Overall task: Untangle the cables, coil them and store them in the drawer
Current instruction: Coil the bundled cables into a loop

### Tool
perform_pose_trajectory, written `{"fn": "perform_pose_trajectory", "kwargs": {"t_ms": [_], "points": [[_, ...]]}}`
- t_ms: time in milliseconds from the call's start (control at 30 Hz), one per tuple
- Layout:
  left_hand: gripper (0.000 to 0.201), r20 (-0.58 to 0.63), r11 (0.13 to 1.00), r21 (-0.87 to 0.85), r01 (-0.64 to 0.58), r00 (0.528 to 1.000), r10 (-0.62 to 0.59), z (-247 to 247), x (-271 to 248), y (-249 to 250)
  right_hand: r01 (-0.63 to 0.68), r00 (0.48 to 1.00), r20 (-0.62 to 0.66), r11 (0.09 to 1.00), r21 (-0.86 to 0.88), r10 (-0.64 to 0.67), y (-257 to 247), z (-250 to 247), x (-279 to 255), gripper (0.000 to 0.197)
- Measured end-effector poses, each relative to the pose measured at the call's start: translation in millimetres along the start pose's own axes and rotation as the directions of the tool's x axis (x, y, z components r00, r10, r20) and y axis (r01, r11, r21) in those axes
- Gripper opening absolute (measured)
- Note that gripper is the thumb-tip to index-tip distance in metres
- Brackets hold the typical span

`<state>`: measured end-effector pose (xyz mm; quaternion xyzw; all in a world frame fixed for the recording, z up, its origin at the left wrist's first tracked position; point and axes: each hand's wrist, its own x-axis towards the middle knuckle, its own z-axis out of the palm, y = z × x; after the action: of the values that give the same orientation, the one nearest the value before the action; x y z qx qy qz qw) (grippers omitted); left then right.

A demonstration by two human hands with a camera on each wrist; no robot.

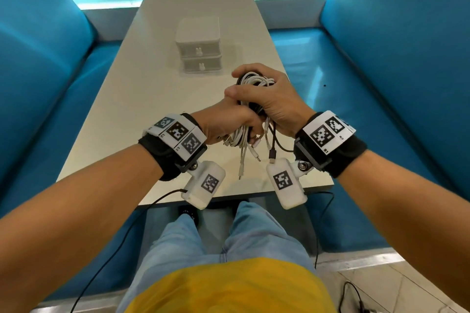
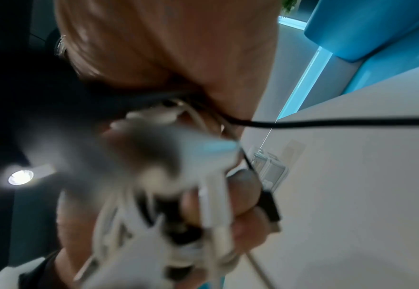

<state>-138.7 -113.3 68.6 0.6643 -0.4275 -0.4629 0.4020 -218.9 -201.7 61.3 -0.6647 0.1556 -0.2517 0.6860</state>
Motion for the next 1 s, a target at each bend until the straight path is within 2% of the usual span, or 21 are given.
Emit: {"fn": "perform_pose_trajectory", "kwargs": {"t_ms": [67,133,167,300,367,433,500,567,600,667,733,767,833,900,1000], "points": [[0.026,-0.048,1.000,-0.003,-0.026,0.999,0.026,2,3,0,0.046,0.997,-0.061,0.998,-0.030,-0.048,-3,3,0,0.024],[0.013,-0.062,0.999,-0.010,-0.047,0.997,0.046,3,3,3,0.098,0.991,-0.089,0.993,-0.065,-0.103,-8,3,1,0.025],[0.007,-0.039,0.999,-0.014,-0.042,0.998,0.042,2,3,5,0.118,0.988,-0.088,0.990,-0.082,-0.125,-10,3,1,0.025],[0.011,0.102,0.999,-0.032,0.028,0.994,-0.025,-10,0,7,0.164,0.981,-0.083,0.978,-0.132,-0.176,-13,1,-1,0.025],[0.034,0.113,0.995,-0.048,0.085,0.990,-0.079,-22,-3,-2,0.185,0.972,-0.121,0.973,-0.138,-0.202,-13,-4,-2,0.024],[0.068,0.042,0.995,-0.021,0.097,0.995,-0.096,-33,-5,-9,0.180,0.966,-0.170,0.978,-0.108,-0.197,-13,-12,-1,0.024],[0.095,-0.130,0.999,0.038,0.020,0.991,-0.014,-39,-7,-11,0.178,0.967,-0.170,0.980,-0.088,-0.191,-13,-15,-1,0.022],[0.101,-0.295,0.987,0.125,-0.098,0.946,0.132,-40,-7,-5,0.195,0.969,-0.132,0.976,-0.102,-0.207,-14,-12,-4,0.021],[0.102,-0.298,0.977,0.145,-0.153,0.935,0.191,-41,-6,-1,0.211,0.967,-0.120,0.971,-0.109,-0.224,-15,-9,-6,0.020],[0.095,-0.152,0.962,0.071,-0.263,0.950,0.271,-38,-5,6,0.237,0.963,-0.111,0.968,-0.081,-0.245,-15,-3,-8,0.020],[0.076,-0.015,0.942,-0.076,-0.327,0.945,0.327,-31,-5,9,0.261,0.957,-0.118,0.965,-0.040,-0.264,-17,2,-7,0.019],[0.073,0.013,0.936,-0.143,-0.323,0.945,0.328,-28,-4,10,0.278,0.952,-0.126,0.960,-0.035,-0.280,-19,3,-7,0.019],[0.082,0.063,0.937,-0.232,-0.260,0.958,0.281,-21,-3,11,0.330,0.933,-0.125,0.941,-0.079,-0.338,-23,3,-7,0.019],[0.081,0.123,0.935,-0.299,-0.192,0.964,0.237,-15,-1,8,0.369,0.922,-0.086,0.923,-0.105,-0.378,-25,2,-7,0.020],[0.077,0.177,0.940,-0.312,-0.137,0.964,0.199,-15,1,10,0.359,0.928,-0.071,0.929,-0.094,-0.366,-26,-1,-7,0.019]]}}
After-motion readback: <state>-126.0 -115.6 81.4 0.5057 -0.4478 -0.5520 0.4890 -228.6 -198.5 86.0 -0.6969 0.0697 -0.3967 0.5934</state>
